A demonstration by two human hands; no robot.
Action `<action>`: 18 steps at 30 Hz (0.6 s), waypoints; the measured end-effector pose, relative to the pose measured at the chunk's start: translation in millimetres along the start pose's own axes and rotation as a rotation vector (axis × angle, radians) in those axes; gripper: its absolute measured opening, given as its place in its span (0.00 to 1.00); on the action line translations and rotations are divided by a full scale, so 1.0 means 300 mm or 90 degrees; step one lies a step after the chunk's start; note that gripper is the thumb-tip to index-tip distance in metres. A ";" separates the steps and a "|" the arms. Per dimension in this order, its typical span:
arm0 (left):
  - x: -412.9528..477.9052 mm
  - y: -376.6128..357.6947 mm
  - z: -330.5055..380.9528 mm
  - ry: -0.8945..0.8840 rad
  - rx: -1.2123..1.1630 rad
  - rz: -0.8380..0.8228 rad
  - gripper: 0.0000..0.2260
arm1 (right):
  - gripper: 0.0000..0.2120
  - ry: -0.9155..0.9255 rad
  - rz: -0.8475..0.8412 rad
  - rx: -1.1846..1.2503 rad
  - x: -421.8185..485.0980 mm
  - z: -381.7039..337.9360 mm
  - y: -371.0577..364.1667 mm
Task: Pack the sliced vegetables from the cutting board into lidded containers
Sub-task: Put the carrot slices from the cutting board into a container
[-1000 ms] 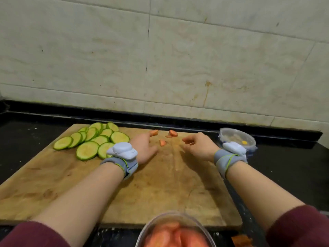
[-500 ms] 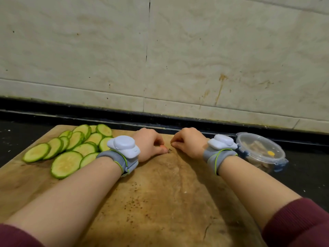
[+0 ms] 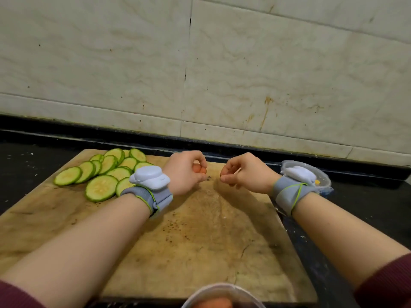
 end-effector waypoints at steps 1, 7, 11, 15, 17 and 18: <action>-0.028 0.029 0.016 -0.001 -0.021 0.007 0.10 | 0.03 -0.005 -0.012 0.036 -0.037 -0.024 0.004; -0.244 0.131 0.096 0.002 -0.179 -0.014 0.17 | 0.06 -0.004 -0.099 0.136 -0.295 -0.186 -0.004; -0.422 0.171 0.130 -0.014 -0.222 -0.064 0.15 | 0.10 0.005 -0.166 0.178 -0.474 -0.265 -0.036; -0.588 0.183 0.153 -0.015 -0.215 -0.082 0.14 | 0.12 0.023 -0.222 0.135 -0.638 -0.293 -0.101; -0.630 0.177 0.170 -0.020 -0.229 -0.086 0.14 | 0.12 0.009 -0.231 0.143 -0.678 -0.279 -0.126; -0.657 0.171 0.184 -0.021 -0.231 -0.093 0.15 | 0.12 0.006 -0.227 0.134 -0.703 -0.275 -0.140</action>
Point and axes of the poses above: each hand's wrist, its own x-axis towards the middle knuckle, its own y-axis out of the back of the hand, z = x × y, the point moved 8 cm from there along x, towards the middle knuckle, and after that the axes turned 13 degrees about x, right-handed, at the moved point
